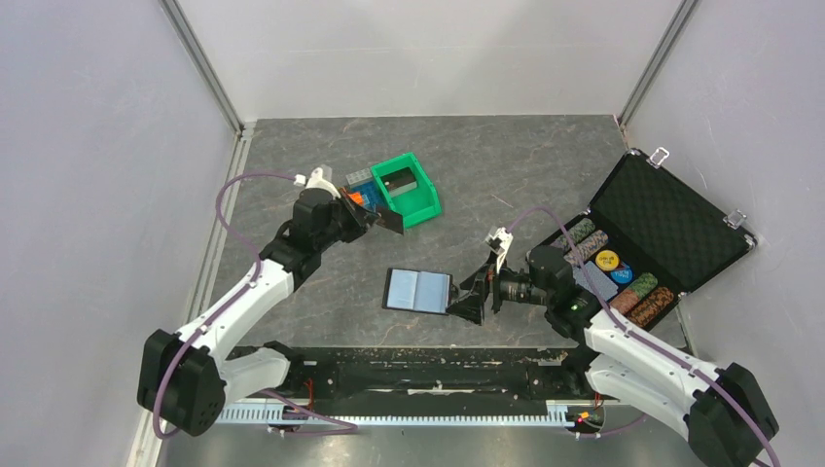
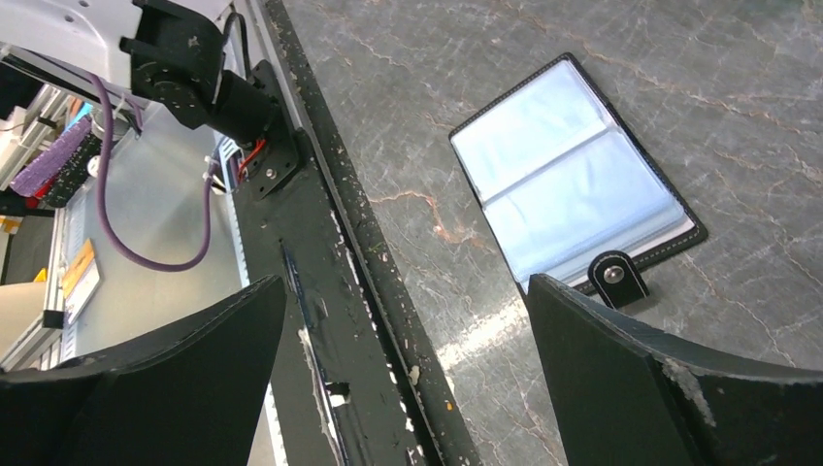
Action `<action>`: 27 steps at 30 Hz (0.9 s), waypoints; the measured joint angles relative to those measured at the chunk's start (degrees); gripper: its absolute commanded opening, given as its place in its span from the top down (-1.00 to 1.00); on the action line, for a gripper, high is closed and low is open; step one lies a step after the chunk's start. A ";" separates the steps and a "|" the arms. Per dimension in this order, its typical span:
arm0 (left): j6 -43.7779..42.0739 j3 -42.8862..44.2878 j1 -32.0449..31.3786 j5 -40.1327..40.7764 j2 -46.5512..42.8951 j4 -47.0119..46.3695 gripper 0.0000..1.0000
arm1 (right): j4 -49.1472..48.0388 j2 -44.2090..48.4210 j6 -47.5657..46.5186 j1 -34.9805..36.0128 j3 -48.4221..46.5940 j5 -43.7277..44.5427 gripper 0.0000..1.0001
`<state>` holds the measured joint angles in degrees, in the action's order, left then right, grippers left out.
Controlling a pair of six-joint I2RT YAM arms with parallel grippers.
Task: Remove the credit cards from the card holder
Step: Place the credit card in the storage box.
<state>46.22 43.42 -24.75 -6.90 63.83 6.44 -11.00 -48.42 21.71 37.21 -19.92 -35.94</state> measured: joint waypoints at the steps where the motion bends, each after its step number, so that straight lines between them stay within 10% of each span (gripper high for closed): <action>1: 1.55 -0.66 0.09 3.06 0.04 -1.73 0.96 | 0.42 -0.02 -0.22 0.00 0.00 0.31 -0.96; 13: 9.14 -0.66 0.31 23.23 13.46 -22.73 0.95 | 3.19 -2.71 -1.07 0.00 -2.12 0.90 -0.96; 27: 10.12 8.02 0.31 26.25 32.02 -33.70 0.95 | 6.23 -3.21 -3.30 -0.11 -5.46 1.42 -0.96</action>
<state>56.34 51.44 -24.45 19.35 95.85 -27.27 -4.78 -51.64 18.41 37.10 -25.39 -34.52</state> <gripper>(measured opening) 0.029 0.979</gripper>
